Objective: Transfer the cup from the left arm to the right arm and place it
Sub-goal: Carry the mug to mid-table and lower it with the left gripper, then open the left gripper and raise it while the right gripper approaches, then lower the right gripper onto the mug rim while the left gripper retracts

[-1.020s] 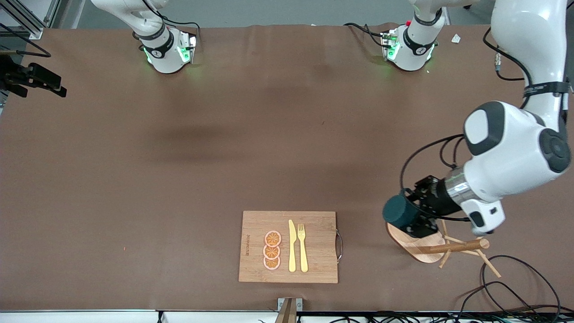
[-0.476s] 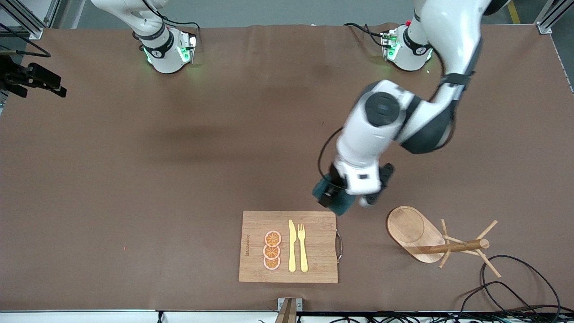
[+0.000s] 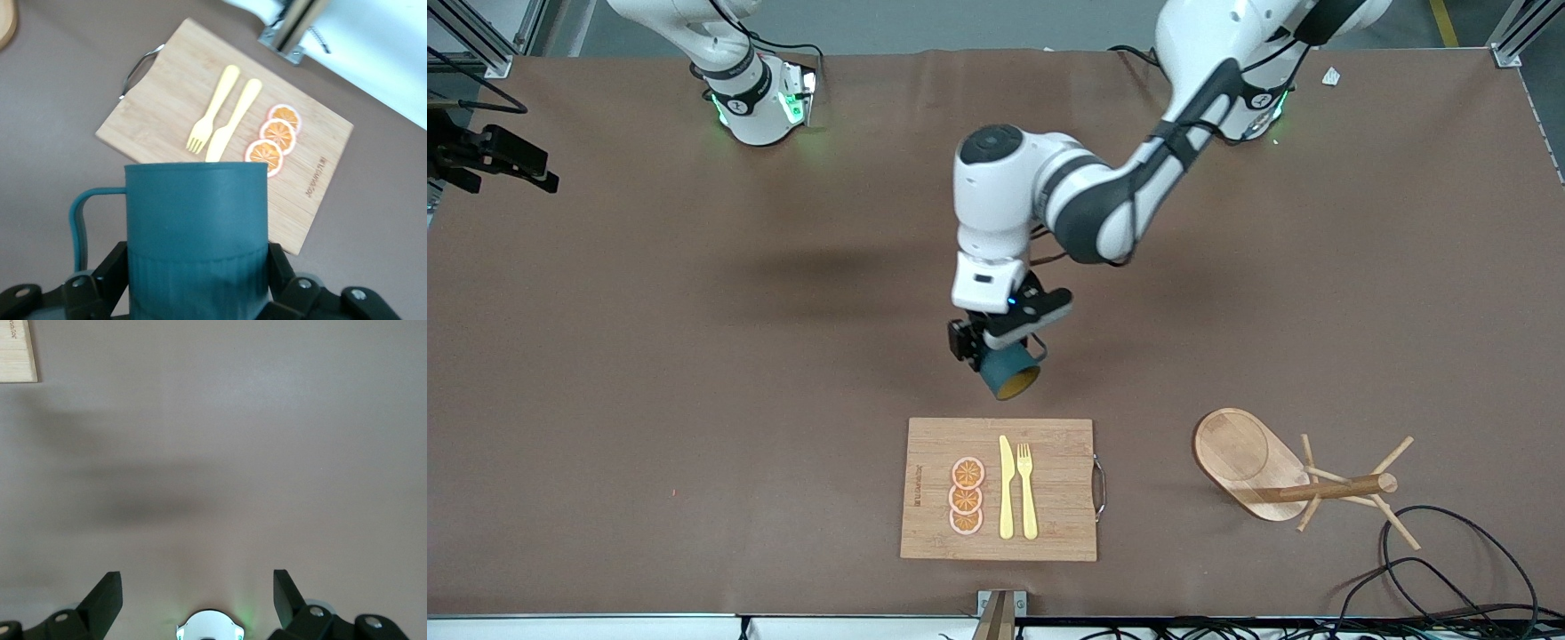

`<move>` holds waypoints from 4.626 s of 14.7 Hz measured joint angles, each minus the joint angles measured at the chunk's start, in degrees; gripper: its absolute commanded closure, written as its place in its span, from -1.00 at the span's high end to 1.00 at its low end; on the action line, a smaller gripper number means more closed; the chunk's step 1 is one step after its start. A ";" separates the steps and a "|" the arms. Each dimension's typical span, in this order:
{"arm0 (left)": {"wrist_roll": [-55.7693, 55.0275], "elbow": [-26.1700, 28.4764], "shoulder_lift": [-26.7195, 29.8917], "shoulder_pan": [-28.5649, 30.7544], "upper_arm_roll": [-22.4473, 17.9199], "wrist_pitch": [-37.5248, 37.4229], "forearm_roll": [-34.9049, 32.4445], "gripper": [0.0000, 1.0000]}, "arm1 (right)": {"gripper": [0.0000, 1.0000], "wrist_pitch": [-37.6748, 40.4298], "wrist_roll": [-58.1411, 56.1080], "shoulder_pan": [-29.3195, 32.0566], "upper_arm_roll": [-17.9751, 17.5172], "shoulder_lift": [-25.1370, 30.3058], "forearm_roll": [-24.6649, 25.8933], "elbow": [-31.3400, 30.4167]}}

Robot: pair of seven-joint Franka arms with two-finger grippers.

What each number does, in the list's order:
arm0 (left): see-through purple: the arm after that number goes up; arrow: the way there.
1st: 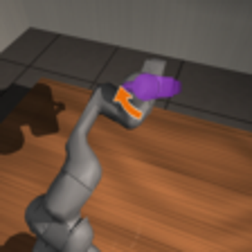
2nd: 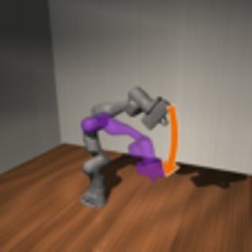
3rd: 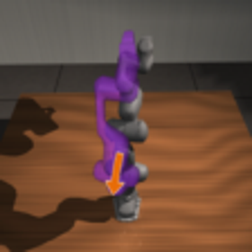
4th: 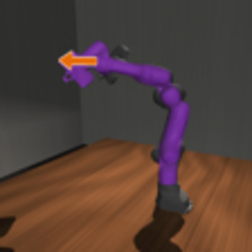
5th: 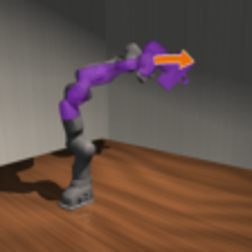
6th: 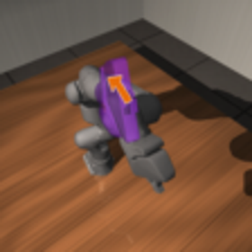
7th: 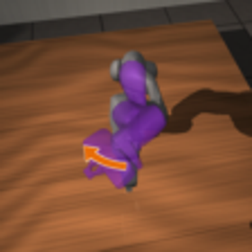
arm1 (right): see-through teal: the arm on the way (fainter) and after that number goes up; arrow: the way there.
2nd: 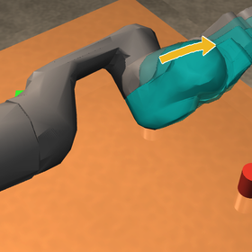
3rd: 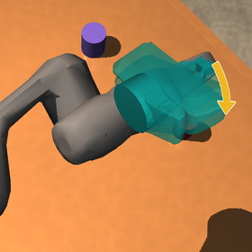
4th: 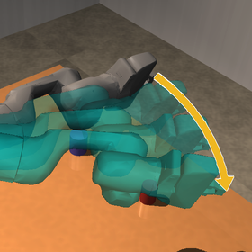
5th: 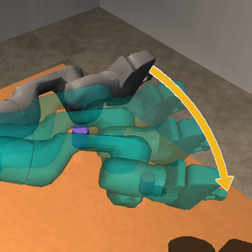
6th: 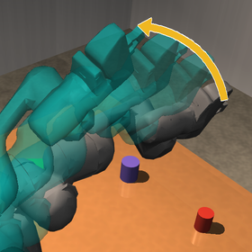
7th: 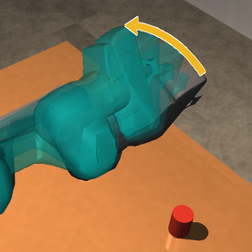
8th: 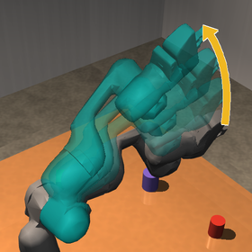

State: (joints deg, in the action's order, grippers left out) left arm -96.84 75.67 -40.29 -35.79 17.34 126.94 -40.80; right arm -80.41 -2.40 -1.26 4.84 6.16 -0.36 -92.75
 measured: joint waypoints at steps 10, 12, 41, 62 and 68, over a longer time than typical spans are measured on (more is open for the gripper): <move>-11.75 0.66 -10.87 -8.99 -1.10 0.13 -47.73 0.43 | 1.00 -0.01 0.00 0.00 0.00 0.00 0.00 0.00; -14.96 0.74 -13.23 -9.93 -1.10 0.18 -55.70 0.44 | 1.00 -0.01 0.00 0.00 0.00 0.00 0.00 0.00; -52.70 2.95 -25.38 -22.42 -1.92 -11.53 -85.05 1.00 | 1.00 -6.08 0.18 0.46 0.57 -8.94 0.08 0.56; -35.38 3.78 7.71 -14.93 21.74 -47.67 -8.68 1.00 | 1.00 -15.91 69.36 -20.31 -0.59 -20.64 -2.17 -2.29; -9.61 5.34 20.49 4.16 21.58 -49.69 5.78 1.00 | 1.00 -22.85 88.22 -24.32 -0.54 -21.21 -7.25 -7.08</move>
State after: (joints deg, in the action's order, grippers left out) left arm -106.44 81.01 -19.80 -31.63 38.92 77.25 -35.02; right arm -103.27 85.81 -25.58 4.31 -15.06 -7.61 -99.83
